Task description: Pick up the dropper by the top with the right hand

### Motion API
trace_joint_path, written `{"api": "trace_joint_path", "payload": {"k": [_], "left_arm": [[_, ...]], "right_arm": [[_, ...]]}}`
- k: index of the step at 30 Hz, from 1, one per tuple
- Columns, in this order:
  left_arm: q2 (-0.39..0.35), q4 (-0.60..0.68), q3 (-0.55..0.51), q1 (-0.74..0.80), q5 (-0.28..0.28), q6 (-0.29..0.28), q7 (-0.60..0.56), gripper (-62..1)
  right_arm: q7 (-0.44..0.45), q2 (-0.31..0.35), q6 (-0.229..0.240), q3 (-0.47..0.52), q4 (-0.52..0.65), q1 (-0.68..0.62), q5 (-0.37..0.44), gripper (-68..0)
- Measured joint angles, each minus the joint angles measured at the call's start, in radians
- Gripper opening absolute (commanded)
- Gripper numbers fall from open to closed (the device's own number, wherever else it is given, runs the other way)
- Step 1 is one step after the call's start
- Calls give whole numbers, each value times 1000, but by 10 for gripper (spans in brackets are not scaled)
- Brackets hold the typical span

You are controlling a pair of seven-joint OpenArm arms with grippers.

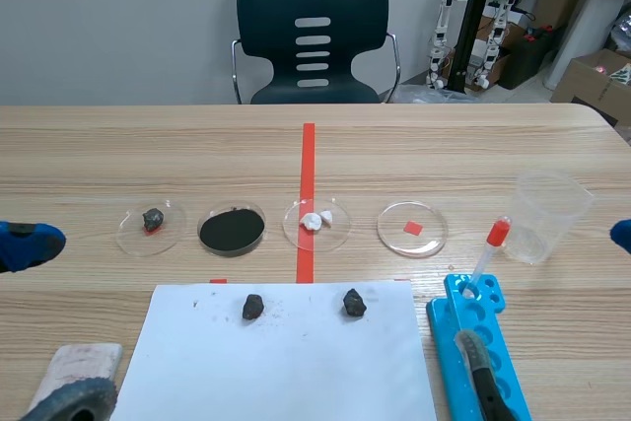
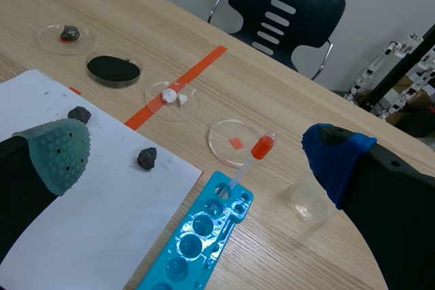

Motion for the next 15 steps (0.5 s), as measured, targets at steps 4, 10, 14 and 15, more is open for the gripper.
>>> {"api": "trace_joint_path", "payload": {"k": [4,10,14,15], "left_arm": [[0,0,0,0,0,0,0,14],[0,0,0,0,0,0,0,14],[0,0,0,0,0,0,0,14],[0,0,0,0,0,0,0,14]], "right_arm": [[0,0,0,0,0,0,0,4],[-55,0,0,0,-2,12,0,4],[-53,0,-3,0,-52,75,29,4],[-53,0,-3,0,-75,92,41,4]]}}
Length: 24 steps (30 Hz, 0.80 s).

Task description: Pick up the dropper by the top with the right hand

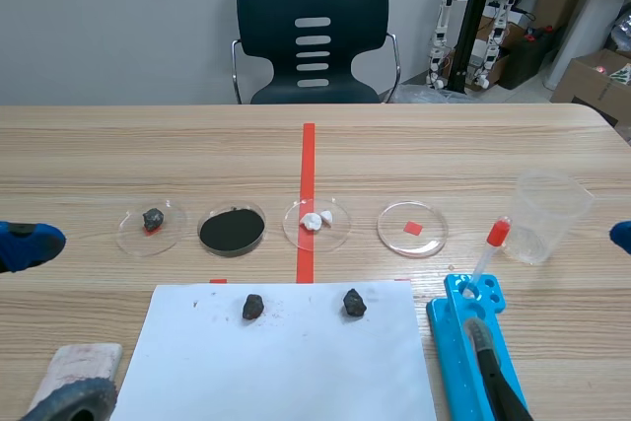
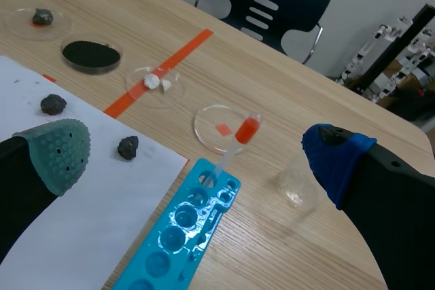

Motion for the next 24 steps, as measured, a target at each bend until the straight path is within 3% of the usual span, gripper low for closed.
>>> {"api": "trace_joint_path", "payload": {"k": [12,15,24], "left_arm": [[0,0,0,0,0,0,0,14],[0,0,0,0,0,0,0,14],[0,0,0,0,0,0,0,14]], "right_arm": [[3,0,0,0,-272,212,24,4],[3,0,0,0,-301,258,62,4],[-4,0,21,0,-336,378,65,4]]}}
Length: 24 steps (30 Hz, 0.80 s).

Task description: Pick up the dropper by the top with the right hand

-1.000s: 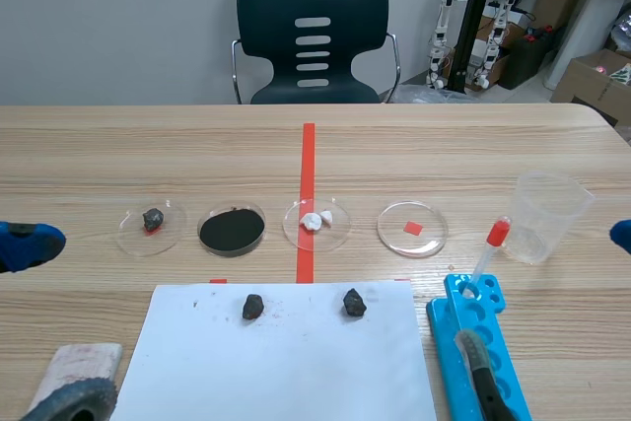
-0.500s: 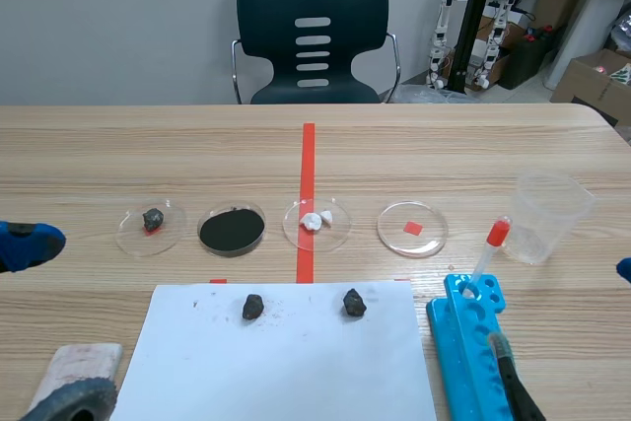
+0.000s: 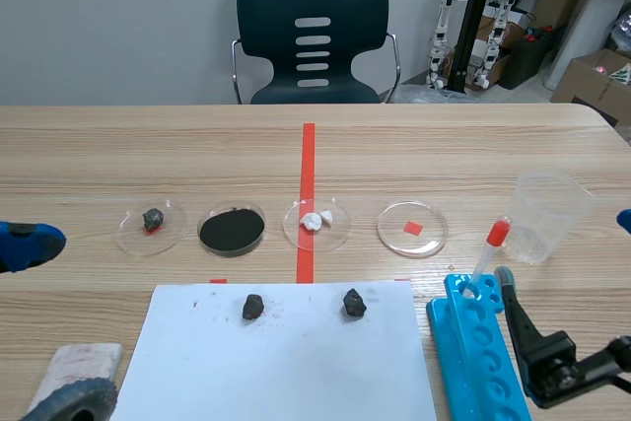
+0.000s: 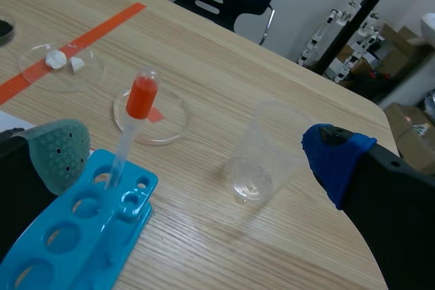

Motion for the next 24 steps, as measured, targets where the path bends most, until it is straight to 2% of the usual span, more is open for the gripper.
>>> {"api": "trace_joint_path", "payload": {"k": [3,8,11,18,20,24], "left_arm": [[0,0,0,0,0,0,0,14],[0,0,0,0,0,0,0,14],[0,0,0,0,0,0,0,14],[0,0,0,0,0,0,0,14],[0,0,0,0,0,0,0,14],[0,0,0,0,0,0,0,14]], "right_arm": [[-23,0,55,0,0,33,0,4],[-64,0,82,0,0,75,0,4],[-64,0,130,0,-6,102,0,4],[-91,0,153,0,-54,148,0,4],[-92,0,176,0,-66,157,0,4],[-102,0,182,-2,-88,179,0,4]]}}
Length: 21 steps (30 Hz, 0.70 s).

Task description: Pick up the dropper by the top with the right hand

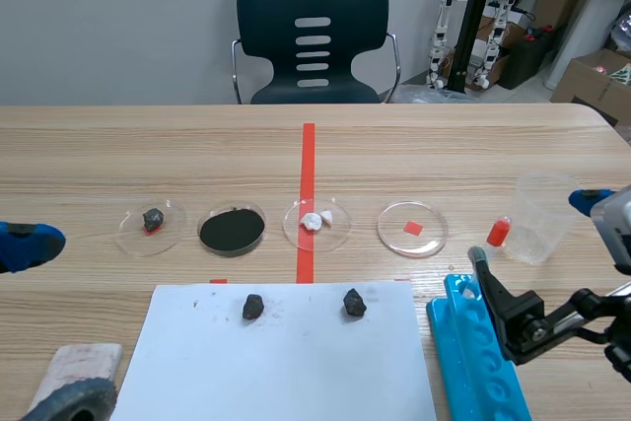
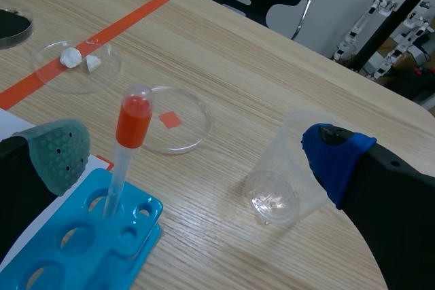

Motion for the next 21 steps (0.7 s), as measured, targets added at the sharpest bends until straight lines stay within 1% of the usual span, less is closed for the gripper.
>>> {"api": "trace_joint_path", "payload": {"k": [6,11,12,15,17,18,21], "left_arm": [[0,0,0,0,0,0,0,14],[0,0,0,0,0,0,0,14],[0,0,0,0,0,0,0,14],[0,0,0,0,0,0,0,14],[0,0,0,0,0,0,0,14],[0,0,0,0,0,0,0,14],[0,0,0,0,0,0,0,14]], "right_arm": [[0,0,8,-36,-33,46,0,4],[0,0,7,-56,-39,51,0,4],[0,0,8,-56,-39,51,0,-20],[1,0,7,-56,-39,51,0,-126],[1,0,7,-56,-39,51,0,-181],[1,0,7,-56,-39,51,0,-194],[0,0,7,-56,-39,51,0,-195]]}}
